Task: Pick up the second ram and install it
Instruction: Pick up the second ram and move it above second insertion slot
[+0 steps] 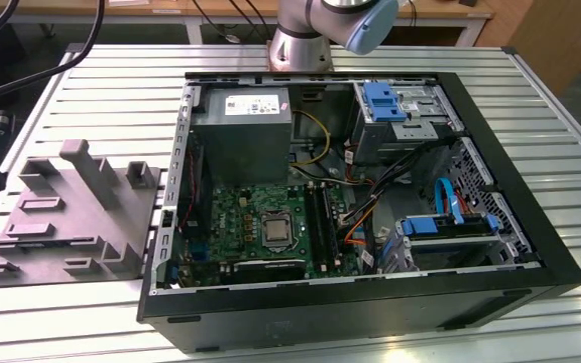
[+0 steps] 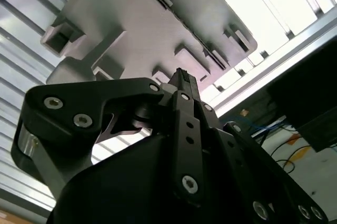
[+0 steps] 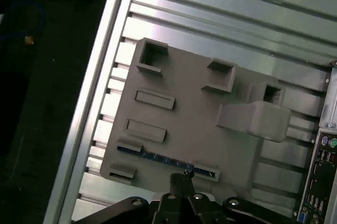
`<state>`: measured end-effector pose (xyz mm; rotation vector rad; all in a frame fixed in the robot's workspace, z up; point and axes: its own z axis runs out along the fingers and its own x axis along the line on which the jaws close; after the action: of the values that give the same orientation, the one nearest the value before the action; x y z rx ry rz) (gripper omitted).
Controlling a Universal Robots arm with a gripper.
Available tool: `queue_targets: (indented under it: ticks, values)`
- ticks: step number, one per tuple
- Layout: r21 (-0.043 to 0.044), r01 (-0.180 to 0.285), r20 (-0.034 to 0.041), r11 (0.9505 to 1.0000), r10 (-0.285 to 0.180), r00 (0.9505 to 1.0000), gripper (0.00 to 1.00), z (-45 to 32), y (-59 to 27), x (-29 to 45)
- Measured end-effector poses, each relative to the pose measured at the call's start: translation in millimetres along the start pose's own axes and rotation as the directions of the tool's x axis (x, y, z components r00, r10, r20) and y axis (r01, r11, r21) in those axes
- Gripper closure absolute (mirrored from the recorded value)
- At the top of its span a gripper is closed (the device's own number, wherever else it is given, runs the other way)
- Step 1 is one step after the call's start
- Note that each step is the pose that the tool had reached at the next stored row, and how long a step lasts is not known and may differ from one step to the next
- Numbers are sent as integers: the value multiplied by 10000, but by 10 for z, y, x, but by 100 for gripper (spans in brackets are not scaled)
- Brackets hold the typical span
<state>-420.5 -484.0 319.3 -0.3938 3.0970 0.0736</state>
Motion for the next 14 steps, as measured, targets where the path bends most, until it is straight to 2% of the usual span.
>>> queue_targets:
  ticks: [3,7,11,14]
  values:
    - [-14,540,-24,9985,-540,9985,90,3,0,0]
    - [-34,1259,-54,9920,-1259,9920,90,6,0,0]
    - [-57,1979,-83,9802,-1979,9802,90,10,0,0]
    - [-76,2509,-103,9680,-2509,9680,90,13,-1,0]
